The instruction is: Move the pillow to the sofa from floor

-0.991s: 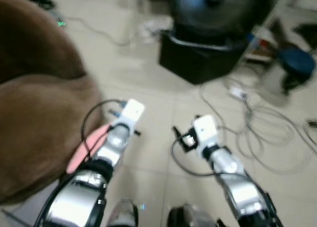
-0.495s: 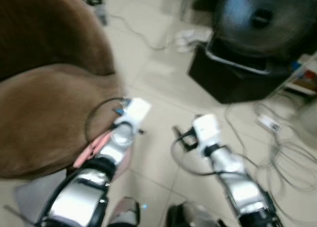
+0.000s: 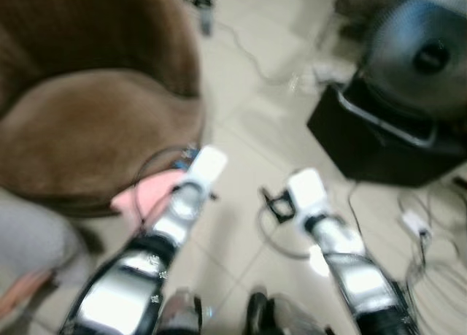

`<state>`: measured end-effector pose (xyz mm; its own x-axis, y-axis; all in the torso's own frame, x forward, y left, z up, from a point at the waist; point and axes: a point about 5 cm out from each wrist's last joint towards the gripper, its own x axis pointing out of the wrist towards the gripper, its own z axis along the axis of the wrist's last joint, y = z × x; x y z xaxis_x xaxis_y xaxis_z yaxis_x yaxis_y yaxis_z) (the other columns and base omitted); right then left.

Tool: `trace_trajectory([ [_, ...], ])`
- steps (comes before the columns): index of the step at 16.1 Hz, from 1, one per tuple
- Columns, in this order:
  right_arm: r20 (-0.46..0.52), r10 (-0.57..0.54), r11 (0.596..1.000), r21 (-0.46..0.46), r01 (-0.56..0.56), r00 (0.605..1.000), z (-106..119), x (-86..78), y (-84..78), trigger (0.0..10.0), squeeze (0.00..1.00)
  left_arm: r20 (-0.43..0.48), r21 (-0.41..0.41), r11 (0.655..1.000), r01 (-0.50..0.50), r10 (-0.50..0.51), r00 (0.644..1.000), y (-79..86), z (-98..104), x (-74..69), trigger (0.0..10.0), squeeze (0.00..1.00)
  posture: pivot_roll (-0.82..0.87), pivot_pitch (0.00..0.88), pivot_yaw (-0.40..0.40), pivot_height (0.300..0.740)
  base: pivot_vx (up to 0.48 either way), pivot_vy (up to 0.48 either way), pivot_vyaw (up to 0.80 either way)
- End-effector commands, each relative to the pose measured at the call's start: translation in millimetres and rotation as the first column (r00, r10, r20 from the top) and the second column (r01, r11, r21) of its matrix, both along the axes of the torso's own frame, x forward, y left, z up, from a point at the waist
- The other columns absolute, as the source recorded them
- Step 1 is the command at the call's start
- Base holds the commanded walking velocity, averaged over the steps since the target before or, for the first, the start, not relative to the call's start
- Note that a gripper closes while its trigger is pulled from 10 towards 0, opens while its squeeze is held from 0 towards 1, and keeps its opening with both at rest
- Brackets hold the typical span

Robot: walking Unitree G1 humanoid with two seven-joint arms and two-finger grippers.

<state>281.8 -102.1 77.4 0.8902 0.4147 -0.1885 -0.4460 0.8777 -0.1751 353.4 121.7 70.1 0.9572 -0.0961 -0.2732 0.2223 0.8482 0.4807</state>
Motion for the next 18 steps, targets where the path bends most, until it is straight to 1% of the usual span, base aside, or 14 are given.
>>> trace_trajectory([
  [1, -0.008, -0.019, 1.0, -0.019, 0.019, 1.0, -2.9, -0.7, -10.3, 10.0, 0.0, -0.005, -0.01, 1.0, 0.021, -0.021, 1.0, -11.5, -2.1, -2.1, 10.0, 0.0, 0.05, 0.204, -0.071, 0.74, 0.0, -0.48, 0.56],
  [5, -0.007, -0.016, 1.0, -0.021, 0.016, 1.0, -4.1, -0.5, -9.5, 10.0, 0.0, -0.002, -0.018, 1.0, 0.016, -0.016, 1.0, -12.1, -0.9, -1.2, 10.0, 0.0, 0.05, 0.21, -0.068, 0.74, 0.0, -0.465, 0.56],
  [9, -0.003, -0.012, 1.0, -0.022, 0.012, 1.0, -4.5, -1.3, -9.0, 10.0, 0.0, -0.005, -0.032, 0.999, 0.0, 0.0, 1.0, -11.2, -1.2, -1.3, 10.0, 0.0, 0.04, 0.215, -0.066, 0.74, 0.354, -0.315, 0.56],
  [11, -0.004, -0.011, 1.0, -0.022, 0.011, 1.0, -4.8, -2.0, -9.2, 10.0, 0.0, -0.007, -0.052, 0.999, -0.01, 0.01, 1.0, -11.6, -1.8, -1.8, 10.0, 0.0, 0.04, 0.216, -0.066, 0.74, 0.48, 0.0, 0.55],
  [18, -0.01, -0.009, 1.0, -0.022, 0.009, 1.0, -5.1, -2.6, -11.5, 10.0, 0.0, -0.005, -0.07, 0.997, -0.025, 0.025, 1.0, -12.7, -1.6, -1.9, 10.0, 0.0, 0.04, 0.225, -0.076, 0.74, 0.48, 0.0, 0.55],
])
